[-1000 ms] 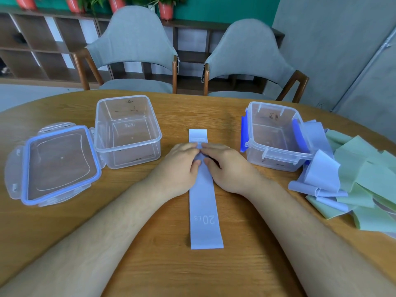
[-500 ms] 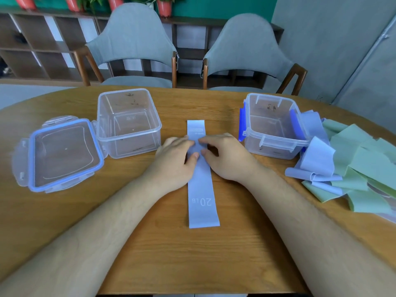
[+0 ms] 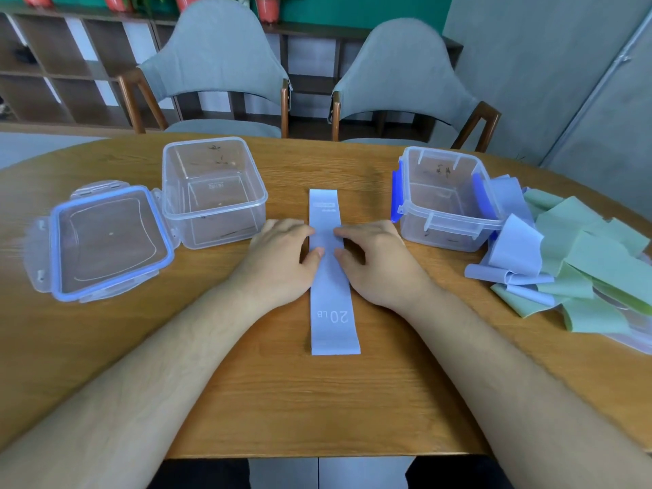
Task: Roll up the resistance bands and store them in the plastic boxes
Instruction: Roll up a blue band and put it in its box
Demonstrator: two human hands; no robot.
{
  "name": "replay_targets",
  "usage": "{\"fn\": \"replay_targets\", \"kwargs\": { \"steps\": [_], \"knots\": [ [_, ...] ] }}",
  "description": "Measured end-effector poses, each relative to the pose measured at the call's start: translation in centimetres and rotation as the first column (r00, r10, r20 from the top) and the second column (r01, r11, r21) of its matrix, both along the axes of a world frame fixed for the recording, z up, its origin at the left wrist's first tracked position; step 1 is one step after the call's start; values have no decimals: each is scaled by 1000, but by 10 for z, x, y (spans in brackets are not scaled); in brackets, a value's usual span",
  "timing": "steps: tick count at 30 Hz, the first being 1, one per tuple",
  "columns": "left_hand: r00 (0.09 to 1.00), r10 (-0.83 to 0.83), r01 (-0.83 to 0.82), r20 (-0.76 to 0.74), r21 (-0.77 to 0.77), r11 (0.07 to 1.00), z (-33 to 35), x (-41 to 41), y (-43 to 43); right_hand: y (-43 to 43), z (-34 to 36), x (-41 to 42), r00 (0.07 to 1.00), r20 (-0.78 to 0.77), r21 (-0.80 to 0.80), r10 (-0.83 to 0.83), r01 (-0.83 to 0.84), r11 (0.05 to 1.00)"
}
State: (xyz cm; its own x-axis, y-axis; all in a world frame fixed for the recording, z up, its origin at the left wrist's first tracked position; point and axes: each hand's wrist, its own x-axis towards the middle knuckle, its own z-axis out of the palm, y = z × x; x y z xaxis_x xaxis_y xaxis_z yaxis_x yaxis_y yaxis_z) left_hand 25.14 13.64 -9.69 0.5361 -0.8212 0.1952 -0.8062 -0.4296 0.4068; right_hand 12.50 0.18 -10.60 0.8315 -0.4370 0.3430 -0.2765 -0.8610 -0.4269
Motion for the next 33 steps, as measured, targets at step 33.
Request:
{"fn": "replay_targets", "kwargs": {
  "steps": [33],
  "knots": [
    [954,107,-144,-280,-115,983,9,-19,1,18,16,-1,983,-34,290,-181,183,939]
  ]
}}
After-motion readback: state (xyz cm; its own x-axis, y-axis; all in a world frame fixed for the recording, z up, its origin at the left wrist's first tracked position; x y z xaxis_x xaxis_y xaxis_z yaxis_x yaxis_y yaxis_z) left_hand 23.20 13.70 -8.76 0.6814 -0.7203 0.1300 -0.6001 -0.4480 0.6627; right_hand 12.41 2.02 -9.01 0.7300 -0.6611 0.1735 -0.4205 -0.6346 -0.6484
